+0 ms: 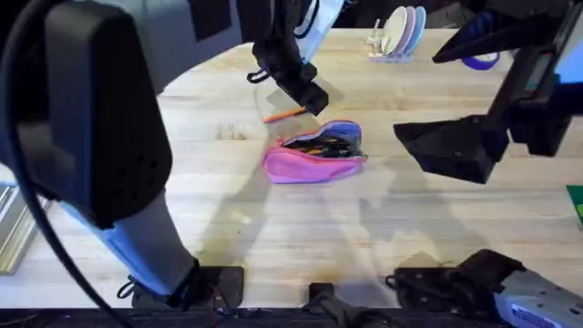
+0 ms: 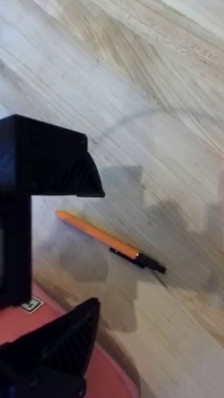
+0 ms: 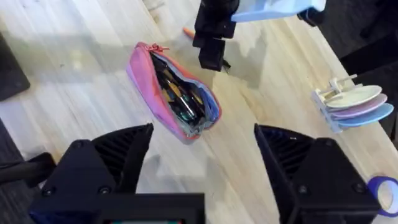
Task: Unzip the bag, pick up the pens from the table one at a time and place them inside, then zip the bag closed.
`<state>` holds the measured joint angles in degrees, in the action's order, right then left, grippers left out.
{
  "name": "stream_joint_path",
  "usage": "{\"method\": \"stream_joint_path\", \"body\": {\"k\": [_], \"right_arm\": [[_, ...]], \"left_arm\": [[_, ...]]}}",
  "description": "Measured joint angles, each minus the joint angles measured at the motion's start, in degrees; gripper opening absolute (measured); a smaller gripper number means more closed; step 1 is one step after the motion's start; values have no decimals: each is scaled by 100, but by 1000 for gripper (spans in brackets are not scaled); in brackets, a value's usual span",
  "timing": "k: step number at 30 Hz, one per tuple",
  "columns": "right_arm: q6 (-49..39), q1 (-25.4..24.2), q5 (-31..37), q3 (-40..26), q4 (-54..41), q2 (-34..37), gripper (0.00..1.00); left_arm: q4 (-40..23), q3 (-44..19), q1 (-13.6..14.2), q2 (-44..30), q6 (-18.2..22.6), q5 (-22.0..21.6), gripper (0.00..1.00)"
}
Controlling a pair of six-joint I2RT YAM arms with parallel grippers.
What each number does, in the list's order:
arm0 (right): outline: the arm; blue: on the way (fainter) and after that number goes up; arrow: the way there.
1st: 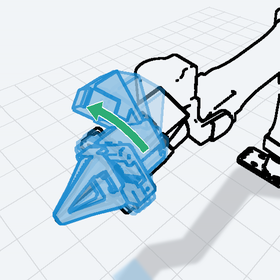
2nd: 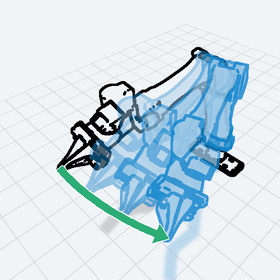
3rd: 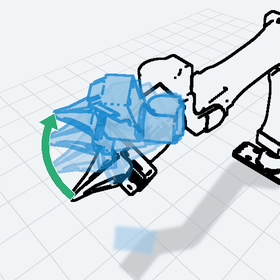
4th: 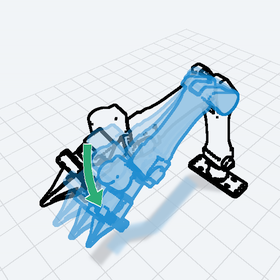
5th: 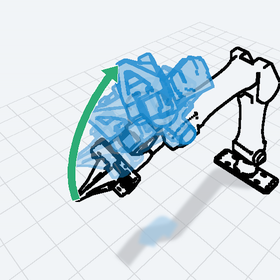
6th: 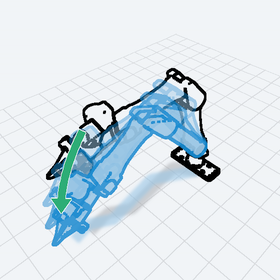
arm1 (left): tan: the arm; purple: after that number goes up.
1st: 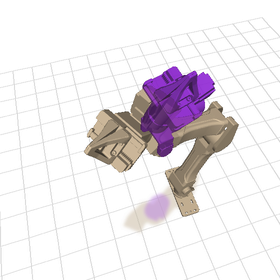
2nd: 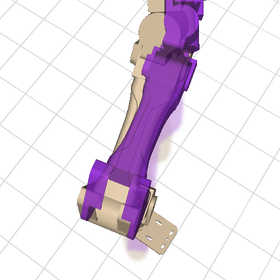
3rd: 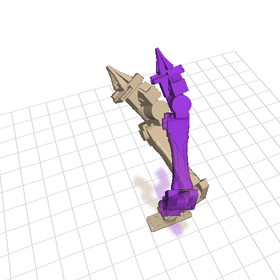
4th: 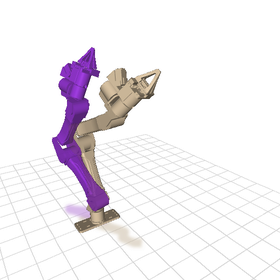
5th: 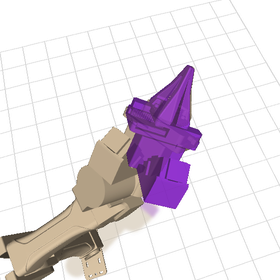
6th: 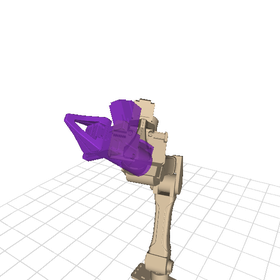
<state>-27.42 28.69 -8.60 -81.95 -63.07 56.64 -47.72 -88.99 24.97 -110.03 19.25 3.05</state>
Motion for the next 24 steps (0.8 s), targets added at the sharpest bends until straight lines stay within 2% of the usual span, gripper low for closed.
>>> {"method": "stream_joint_path", "body": {"k": [20, 21, 24], "right_arm": [[0, 0, 0, 0, 0, 0, 998], [0, 0, 0, 0, 0, 0, 998], [0, 0, 0, 0, 0, 0, 998]], "left_arm": [[280, -49, -4, -892, 43, 85, 994], [182, -95, -9, -943, 46, 283, 757], [150, -118, -4, -954, 54, 335, 708]]}}
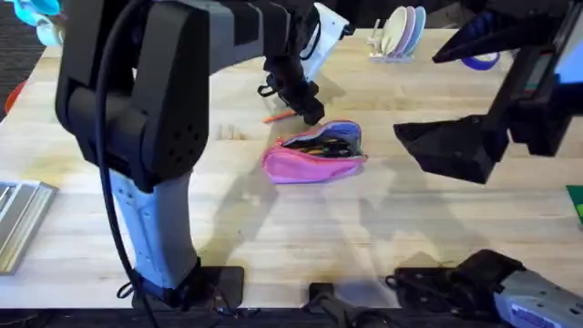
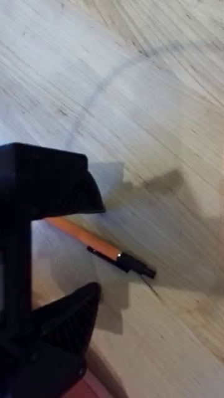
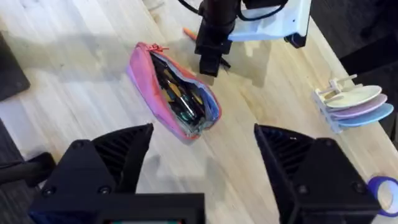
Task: Unzip the bag, pick up the pens from the table one at a time and place them inside, then zip the bag closed.
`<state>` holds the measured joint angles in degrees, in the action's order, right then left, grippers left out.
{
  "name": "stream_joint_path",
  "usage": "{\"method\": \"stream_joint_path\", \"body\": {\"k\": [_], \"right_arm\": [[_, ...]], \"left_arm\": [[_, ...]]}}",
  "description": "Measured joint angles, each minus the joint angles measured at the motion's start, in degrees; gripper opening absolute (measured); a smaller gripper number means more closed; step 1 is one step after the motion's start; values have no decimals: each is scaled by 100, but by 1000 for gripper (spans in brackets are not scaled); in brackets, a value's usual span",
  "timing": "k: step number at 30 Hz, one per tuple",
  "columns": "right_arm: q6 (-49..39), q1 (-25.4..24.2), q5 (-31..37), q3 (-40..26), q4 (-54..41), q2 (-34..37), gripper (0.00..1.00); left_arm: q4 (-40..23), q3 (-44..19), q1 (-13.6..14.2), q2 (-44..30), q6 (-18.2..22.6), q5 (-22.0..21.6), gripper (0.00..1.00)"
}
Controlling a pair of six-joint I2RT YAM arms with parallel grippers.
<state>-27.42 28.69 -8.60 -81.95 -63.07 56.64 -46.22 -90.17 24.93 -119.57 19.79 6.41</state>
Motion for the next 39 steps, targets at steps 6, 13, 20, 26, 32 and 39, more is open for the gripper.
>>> {"method": "stream_joint_path", "body": {"k": [6, 13, 20, 26, 32, 39], "right_arm": [[0, 0, 0, 0, 0, 0, 998], [0, 0, 0, 0, 0, 0, 998], [0, 0, 0, 0, -2, 0, 998], [0, 0, 0, 0, -9, 0, 998], [0, 0, 0, 0, -41, 0, 998], [0, 0, 0, 0, -51, 0, 997]], "left_arm": [[-92, -15, -21, 0, 24, 74, 500], [-116, -21, -34, 0, 23, 171, 87], [-114, -33, -33, 0, 22, 186, 53], [-194, -135, 25, -29, -38, -47, 42], [-465, -575, 44, -243, -218, -251, 41], [-722, -750, 228, 571, -264, -325, 44]]}}
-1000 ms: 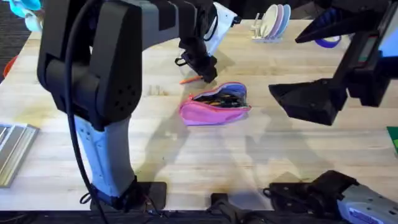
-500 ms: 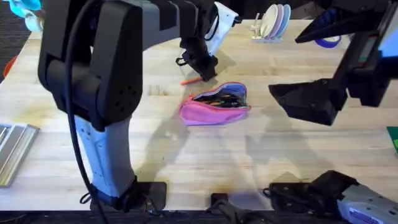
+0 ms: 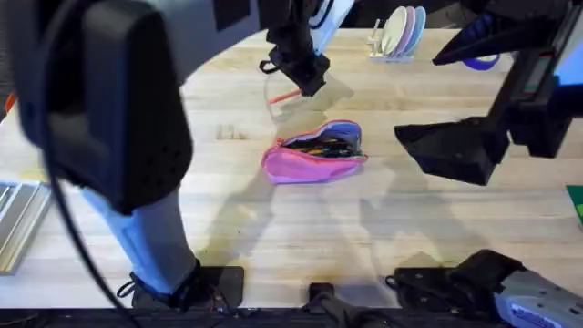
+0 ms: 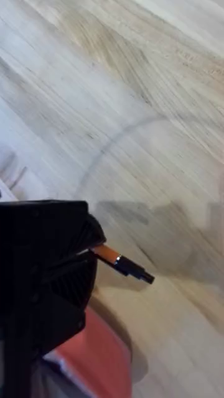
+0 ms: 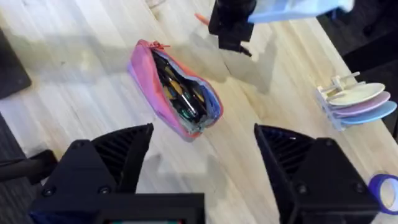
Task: Unzip the bag, pick up the pens from the table one at a time and place them inside, then zip the bag closed.
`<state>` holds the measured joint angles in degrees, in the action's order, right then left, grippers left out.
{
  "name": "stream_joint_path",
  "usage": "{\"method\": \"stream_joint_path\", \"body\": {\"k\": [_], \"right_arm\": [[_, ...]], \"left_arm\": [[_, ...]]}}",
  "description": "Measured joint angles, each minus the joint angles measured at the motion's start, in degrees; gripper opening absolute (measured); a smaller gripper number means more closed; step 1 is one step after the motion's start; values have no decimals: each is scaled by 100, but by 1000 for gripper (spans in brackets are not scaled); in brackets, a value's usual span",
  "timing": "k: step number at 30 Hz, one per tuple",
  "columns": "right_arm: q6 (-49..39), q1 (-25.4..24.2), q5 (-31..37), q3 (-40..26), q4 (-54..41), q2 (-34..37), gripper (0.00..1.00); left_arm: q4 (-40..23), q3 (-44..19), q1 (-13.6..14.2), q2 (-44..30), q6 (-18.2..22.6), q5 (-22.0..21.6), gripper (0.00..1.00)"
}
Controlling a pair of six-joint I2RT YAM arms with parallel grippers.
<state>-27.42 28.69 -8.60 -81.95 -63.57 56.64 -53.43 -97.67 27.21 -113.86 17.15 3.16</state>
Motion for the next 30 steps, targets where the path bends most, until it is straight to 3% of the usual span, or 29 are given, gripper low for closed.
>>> {"method": "stream_joint_path", "body": {"k": [12, 20, 22, 23, 30], "right_arm": [[0, 0, 0, 0, -129, 0, 998], [0, 0, 0, 0, -124, 0, 998], [0, 0, 0, 0, -124, 0, 998], [0, 0, 0, 0, -124, 0, 998], [0, 0, 2, 0, -122, -160, 998]], "left_arm": [[-665, 71, 359, 1035, 312, -42, 44], [65, 1492, 373, 2182, 459, -42, 44], [286, 1899, 373, 2607, 478, -11, 44], [564, 2390, 371, 3236, 498, 162, 44], [960, 2802, 429, 3908, 444, 584, 45]]}}
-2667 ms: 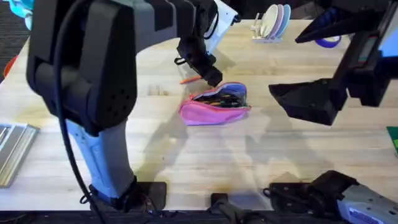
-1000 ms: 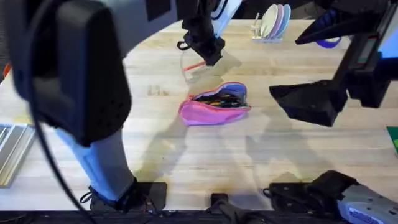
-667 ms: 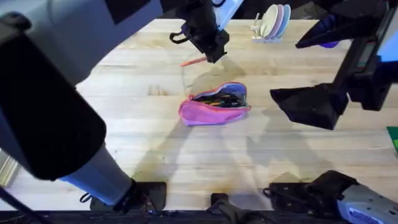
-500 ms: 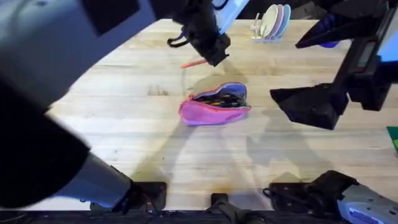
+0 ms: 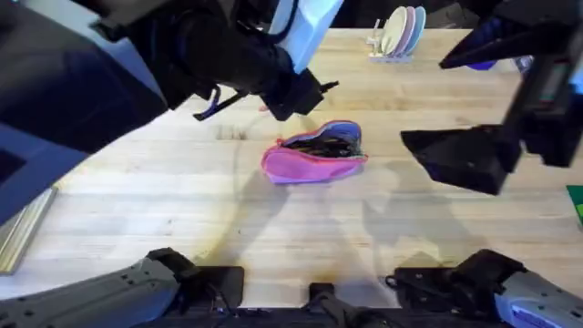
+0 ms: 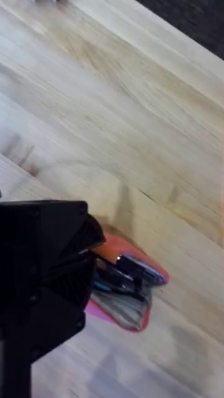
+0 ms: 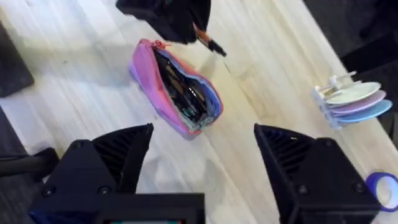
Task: Unzip the bag, pick up the pens from the table one at a time and place them inside, then zip the bag closed.
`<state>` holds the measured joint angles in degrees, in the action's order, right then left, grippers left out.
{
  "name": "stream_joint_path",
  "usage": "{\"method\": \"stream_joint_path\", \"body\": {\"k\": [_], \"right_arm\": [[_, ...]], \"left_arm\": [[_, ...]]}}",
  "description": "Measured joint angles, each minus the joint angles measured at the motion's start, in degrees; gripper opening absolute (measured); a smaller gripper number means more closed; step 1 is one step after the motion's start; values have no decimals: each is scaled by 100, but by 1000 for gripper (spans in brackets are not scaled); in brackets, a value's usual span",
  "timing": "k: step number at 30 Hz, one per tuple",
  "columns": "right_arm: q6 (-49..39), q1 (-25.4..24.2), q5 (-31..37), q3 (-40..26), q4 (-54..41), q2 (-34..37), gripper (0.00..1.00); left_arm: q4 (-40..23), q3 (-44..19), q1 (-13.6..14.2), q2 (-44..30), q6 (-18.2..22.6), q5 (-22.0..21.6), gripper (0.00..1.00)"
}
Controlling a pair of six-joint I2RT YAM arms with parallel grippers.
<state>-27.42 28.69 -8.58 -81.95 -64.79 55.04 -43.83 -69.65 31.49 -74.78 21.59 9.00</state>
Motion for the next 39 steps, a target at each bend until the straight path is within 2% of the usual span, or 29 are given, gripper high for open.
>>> {"method": "stream_joint_path", "body": {"k": [12, 15, 16, 18, 26, 32, 39], "right_arm": [[0, 0, -2, 0, -42, -596, 998], [0, 0, -2, 0, -54, -593, 998], [0, 0, -2, 0, -63, -592, 998], [0, 0, -2, 0, -94, -594, 998], [0, 0, -2, 0, -173, -592, 998], [0, 0, -2, 0, -173, -592, 997], [-1, 0, -2, 0, -173, -592, 997]], "left_arm": [[446, 29, 871, -236, -993, 177, 45], [477, 29, 1066, -504, -1164, 179, 45], [595, 29, 1220, -843, -1243, 182, 45], [701, 29, 1296, -1091, -1281, 190, 45], [850, 29, 1359, -1862, -1306, 167, 45], [809, 31, 1359, -2159, -1305, -131, 45], [-52, 31, 1359, -2168, -992, -429, 45]]}}
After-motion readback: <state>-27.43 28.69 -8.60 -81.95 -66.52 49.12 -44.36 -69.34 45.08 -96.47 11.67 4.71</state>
